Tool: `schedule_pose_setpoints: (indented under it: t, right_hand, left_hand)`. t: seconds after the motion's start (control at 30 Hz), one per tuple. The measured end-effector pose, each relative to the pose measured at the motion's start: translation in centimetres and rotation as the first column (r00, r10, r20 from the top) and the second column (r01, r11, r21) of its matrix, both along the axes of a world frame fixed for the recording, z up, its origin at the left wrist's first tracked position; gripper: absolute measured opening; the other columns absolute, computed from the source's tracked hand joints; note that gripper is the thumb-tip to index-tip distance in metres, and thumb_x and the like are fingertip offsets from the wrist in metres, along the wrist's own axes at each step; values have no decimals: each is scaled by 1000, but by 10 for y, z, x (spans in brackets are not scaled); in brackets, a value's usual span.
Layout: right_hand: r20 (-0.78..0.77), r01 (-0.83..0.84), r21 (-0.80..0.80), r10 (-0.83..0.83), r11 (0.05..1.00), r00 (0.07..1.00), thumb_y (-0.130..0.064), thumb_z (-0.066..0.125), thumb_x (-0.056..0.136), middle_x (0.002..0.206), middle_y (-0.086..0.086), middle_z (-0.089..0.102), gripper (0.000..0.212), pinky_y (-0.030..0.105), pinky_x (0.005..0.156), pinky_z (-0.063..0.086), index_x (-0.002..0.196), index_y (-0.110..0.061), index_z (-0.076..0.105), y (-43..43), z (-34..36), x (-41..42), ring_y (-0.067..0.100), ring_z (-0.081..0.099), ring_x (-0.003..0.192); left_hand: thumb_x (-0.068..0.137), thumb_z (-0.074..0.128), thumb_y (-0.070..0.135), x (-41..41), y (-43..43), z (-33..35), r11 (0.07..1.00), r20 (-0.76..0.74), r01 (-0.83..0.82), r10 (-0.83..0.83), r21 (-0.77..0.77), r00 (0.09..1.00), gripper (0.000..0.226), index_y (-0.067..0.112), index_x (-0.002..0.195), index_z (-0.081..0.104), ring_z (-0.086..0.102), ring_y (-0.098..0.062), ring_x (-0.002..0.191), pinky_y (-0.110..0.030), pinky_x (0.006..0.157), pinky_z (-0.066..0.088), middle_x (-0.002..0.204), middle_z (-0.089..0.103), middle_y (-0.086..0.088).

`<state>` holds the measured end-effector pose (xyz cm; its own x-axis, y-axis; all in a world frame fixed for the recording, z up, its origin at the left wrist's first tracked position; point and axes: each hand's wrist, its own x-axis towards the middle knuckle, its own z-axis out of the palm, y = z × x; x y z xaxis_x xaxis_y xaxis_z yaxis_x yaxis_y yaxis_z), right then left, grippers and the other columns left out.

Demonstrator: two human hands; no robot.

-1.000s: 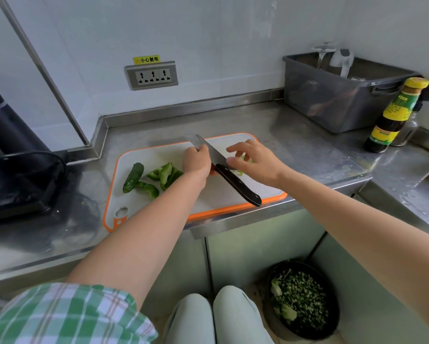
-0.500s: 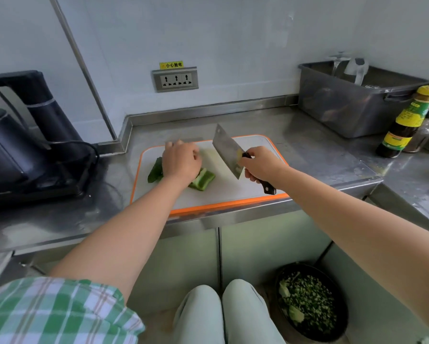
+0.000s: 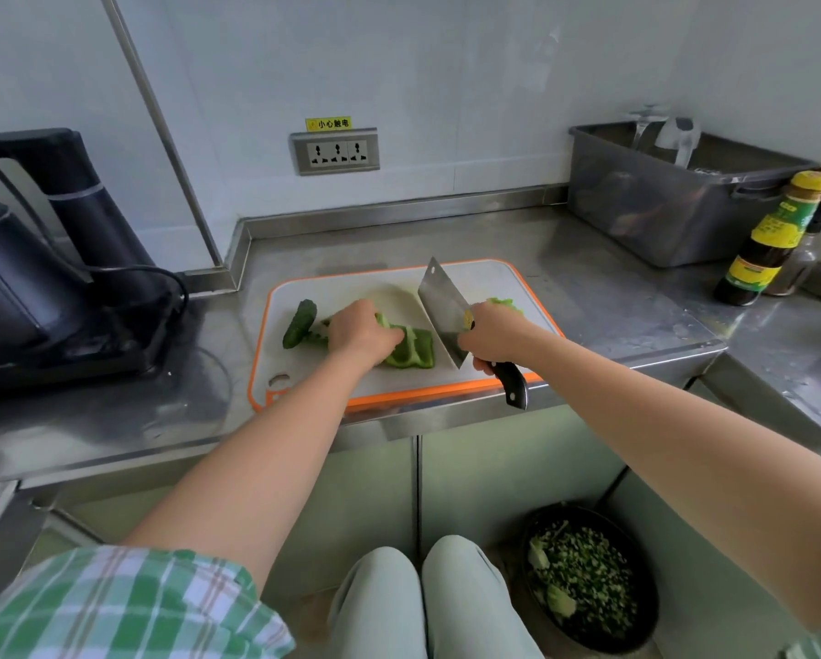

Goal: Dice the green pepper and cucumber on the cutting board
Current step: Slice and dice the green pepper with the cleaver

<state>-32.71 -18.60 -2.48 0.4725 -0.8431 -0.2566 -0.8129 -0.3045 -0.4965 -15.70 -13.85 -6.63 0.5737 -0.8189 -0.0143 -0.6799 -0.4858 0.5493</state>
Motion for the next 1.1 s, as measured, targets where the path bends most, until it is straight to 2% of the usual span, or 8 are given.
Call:
schedule_pose_setpoints:
  t: [0.2, 0.3, 0.47, 0.53, 0.67, 0.77, 0.9, 1.1]
  right_hand:
    - [80, 17, -134, -6, 991, 997, -4, 45, 81, 75, 14, 65, 10, 33, 56, 51, 91, -7, 46, -7, 4, -2, 25, 55, 48]
    - [10, -28, -119, 29, 993, 1000, -4, 45, 83, 76, 15, 66, 8, 31, 55, 51, 90, -7, 45, -7, 0, -2, 25, 56, 48]
    - [5, -34, -70, 35, 997, 999, -4, 40, 87, 70, 12, 63, 5, 25, 49, 45, 84, -9, 40, -6, -8, 0, 23, 53, 48]
    - [-41, -53, -62, 50, 997, 998, -4, 40, 85, 78, 17, 70, 8, 23, 45, 43, 79, -8, 43, -9, -6, 1, 22, 53, 48]
    - [-41, -18, -138, 12, 990, 999, -7, 44, 87, 82, 20, 71, 14, 24, 46, 43, 79, -2, 55, -17, -2, -1, 23, 54, 47]
    - [-13, -35, -230, 33, 972, 999, -8, 41, 90, 75, 14, 66, 8, 25, 44, 42, 88, -5, 47, -21, 3, -5, 23, 55, 46]
    - [-72, -136, -275, 121, 952, 990, -10, 40, 91, 78, 11, 53, 9, 35, 50, 48, 98, -6, 41, -17, 12, -8, 26, 55, 48]
    - [-197, -210, -315, 153, 925, 968, -9, 40, 92, 90, 14, 51, 16, 30, 47, 38, 107, -4, 43, -11, 12, -5, 22, 49, 52]
  left_hand:
    - [78, 65, 40, -14, -12, -6, 988, -105, -119, 108, -101, 989, 40, 7, 100, 59, 65, -21, 74, -26, 51, 39, 83, 70, -10]
    - [78, 67, 52, -18, -9, -9, 984, -65, -71, 61, -162, 996, 51, 14, 109, 55, 61, -25, 97, -29, 69, 44, 100, 66, -9]
    - [72, 70, 60, -15, 14, -28, 952, 279, 220, -157, -212, 947, 73, 18, 128, 50, 51, -28, 109, -33, 89, 42, 121, 45, -9]
    - [74, 72, 55, -11, 15, -38, 933, 307, 300, -231, -200, 923, 83, 13, 138, 42, 44, -29, 119, -35, 101, 36, 129, 43, -11]
    - [80, 72, 42, -11, 8, -32, 926, 227, 273, -216, -261, 950, 62, 13, 130, 48, 50, -31, 113, -37, 93, 39, 120, 53, -11]
    - [79, 72, 43, -11, 6, -30, 916, 245, 288, -222, -281, 944, 50, 16, 119, 57, 50, -28, 107, -34, 86, 39, 112, 53, -8]
    - [82, 67, 46, -13, 4, -30, 919, 288, 308, -234, -247, 929, 48, 18, 120, 56, 47, -28, 107, -33, 86, 38, 112, 51, -9]
    - [80, 66, 53, -14, 4, -33, 930, 320, 324, -257, -176, 912, 53, 22, 123, 56, 43, -27, 107, -32, 88, 37, 111, 46, -8]
